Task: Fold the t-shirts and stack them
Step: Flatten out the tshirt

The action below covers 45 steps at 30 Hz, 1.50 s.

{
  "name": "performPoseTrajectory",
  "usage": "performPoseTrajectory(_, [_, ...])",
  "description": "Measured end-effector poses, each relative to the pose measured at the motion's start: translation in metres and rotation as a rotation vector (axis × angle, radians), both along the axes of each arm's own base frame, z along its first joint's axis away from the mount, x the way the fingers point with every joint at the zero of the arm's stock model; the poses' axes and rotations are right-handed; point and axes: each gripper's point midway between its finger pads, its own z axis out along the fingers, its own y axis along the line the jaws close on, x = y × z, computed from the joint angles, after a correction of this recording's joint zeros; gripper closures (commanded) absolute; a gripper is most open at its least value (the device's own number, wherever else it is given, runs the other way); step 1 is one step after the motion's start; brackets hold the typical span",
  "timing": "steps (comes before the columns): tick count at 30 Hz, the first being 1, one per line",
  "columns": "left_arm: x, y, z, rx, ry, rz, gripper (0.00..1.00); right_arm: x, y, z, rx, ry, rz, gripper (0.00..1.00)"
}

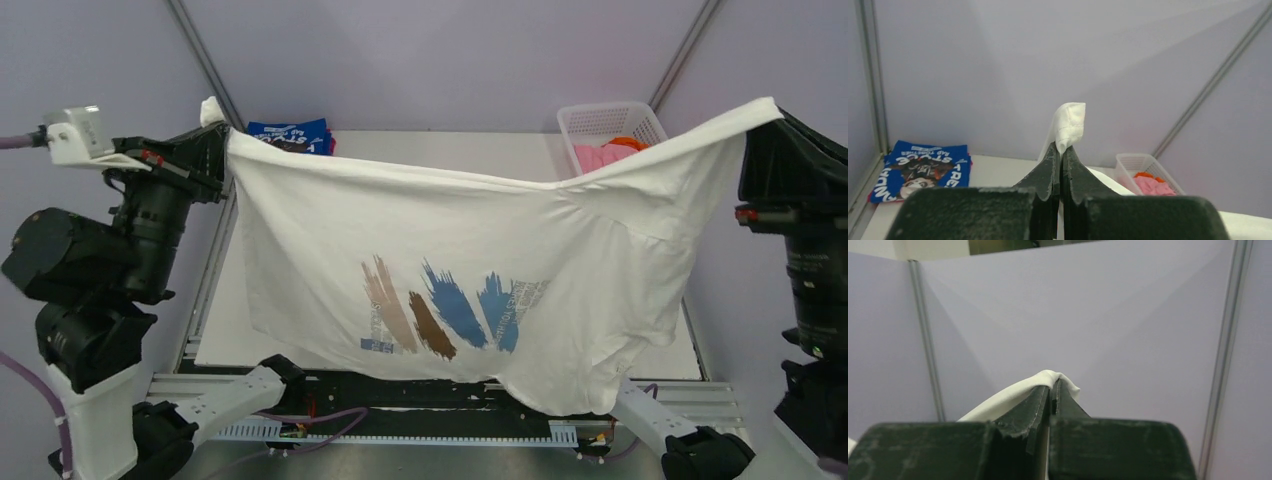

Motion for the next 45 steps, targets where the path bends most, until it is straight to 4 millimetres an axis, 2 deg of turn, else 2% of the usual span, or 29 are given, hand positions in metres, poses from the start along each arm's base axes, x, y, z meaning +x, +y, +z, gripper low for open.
performPoseTrajectory(3, [0.036, -0.003, -0.021, 0.032, 0.080, 0.107, 1.00, 0.057, -0.002, -0.019, -0.011, 0.091, -0.098, 1.00])
performPoseTrajectory(5, [0.069, -0.004, -0.045, 0.065, 0.157, 0.218, 1.00, 0.111, -0.001, -0.043, -0.030, 0.184, -0.183, 1.00])
performPoseTrajectory(7, [0.106, -0.005, -0.080, 0.118, 0.251, 0.353, 1.00, 0.165, -0.002, -0.074, -0.053, 0.272, -0.274, 1.00])
performPoseTrajectory(9, [0.146, -0.009, -0.125, 0.190, 0.365, 0.461, 1.00, 0.217, -0.003, -0.115, -0.081, 0.368, -0.364, 1.00])
performPoseTrajectory(11, [0.184, -0.010, -0.171, 0.239, 0.472, 0.531, 0.92, 0.266, -0.004, -0.166, -0.114, 0.477, -0.437, 1.00])
performPoseTrajectory(12, [0.205, -0.008, -0.202, 0.266, 0.539, 0.566, 0.88, 0.295, -0.006, -0.200, -0.135, 0.547, -0.470, 0.99])
performPoseTrajectory(13, [0.230, -0.005, -0.246, 0.304, 0.629, 0.604, 0.87, 0.319, -0.007, -0.235, -0.156, 0.618, -0.492, 0.98])
performPoseTrajectory(14, [0.244, -0.002, -0.275, 0.329, 0.688, 0.623, 0.88, 0.339, -0.009, -0.266, -0.169, 0.681, -0.506, 0.97])
performPoseTrajectory(15, [0.260, 0.000, -0.312, 0.362, 0.762, 0.638, 0.89, 0.358, -0.012, -0.296, -0.177, 0.742, -0.518, 0.95])
performPoseTrajectory(16, [0.275, 0.002, -0.350, 0.391, 0.836, 0.649, 0.83, 0.379, -0.015, -0.332, -0.178, 0.812, -0.529, 0.91])
performPoseTrajectory(18, [0.294, 0.006, -0.412, 0.433, 0.957, 0.662, 0.45, 0.415, -0.017, -0.400, -0.181, 0.933, -0.547, 0.88])
performPoseTrajectory(19, [0.301, 0.008, -0.441, 0.451, 1.024, 0.669, 0.11, 0.430, -0.017, -0.433, -0.188, 0.992, -0.554, 0.77])
performPoseTrajectory(21, [0.318, 0.009, -0.482, 0.467, 1.123, 0.678, 0.02, 0.457, -0.017, -0.493, -0.208, 1.097, -0.572, 0.35])
performPoseTrajectory(23, [0.339, 0.007, -0.502, 0.451, 1.155, 0.681, 0.00, 0.480, -0.014, -0.534, -0.210, 1.164, -0.574, 0.03])
performPoseTrajectory(25, [0.352, 0.004, -0.505, 0.430, 1.157, 0.668, 0.00, 0.496, -0.010, -0.558, -0.214, 1.205, -0.567, 0.00])
performPoseTrajectory(28, [0.359, 0.002, -0.488, 0.386, 1.129, 0.638, 0.00, 0.500, -0.003, -0.565, -0.201, 1.232, -0.535, 0.00])
performPoseTrajectory(30, [0.359, -0.004, -0.474, 0.353, 1.103, 0.602, 0.00, 0.497, 0.005, -0.552, -0.158, 1.221, -0.486, 0.00])
performPoseTrajectory(32, [0.352, -0.010, -0.462, 0.329, 1.088, 0.559, 0.00, 0.482, 0.015, -0.536, -0.107, 1.217, -0.416, 0.00])
performPoseTrajectory(36, [0.320, -0.029, -0.450, 0.269, 1.082, 0.411, 0.00, 0.445, 0.034, -0.501, 0.006, 1.205, -0.282, 0.00])
performPoseTrajectory(38, [0.300, -0.039, -0.454, 0.248, 1.092, 0.335, 0.00, 0.435, 0.041, -0.493, 0.055, 1.202, -0.236, 0.00])
performPoseTrajectory(40, [0.281, -0.050, -0.466, 0.234, 1.113, 0.267, 0.00, 0.429, 0.048, -0.497, 0.101, 1.222, -0.199, 0.00])
performPoseTrajectory(45, [0.235, -0.066, -0.520, 0.224, 1.218, 0.165, 0.00, 0.423, 0.062, -0.540, 0.179, 1.340, -0.130, 0.00])
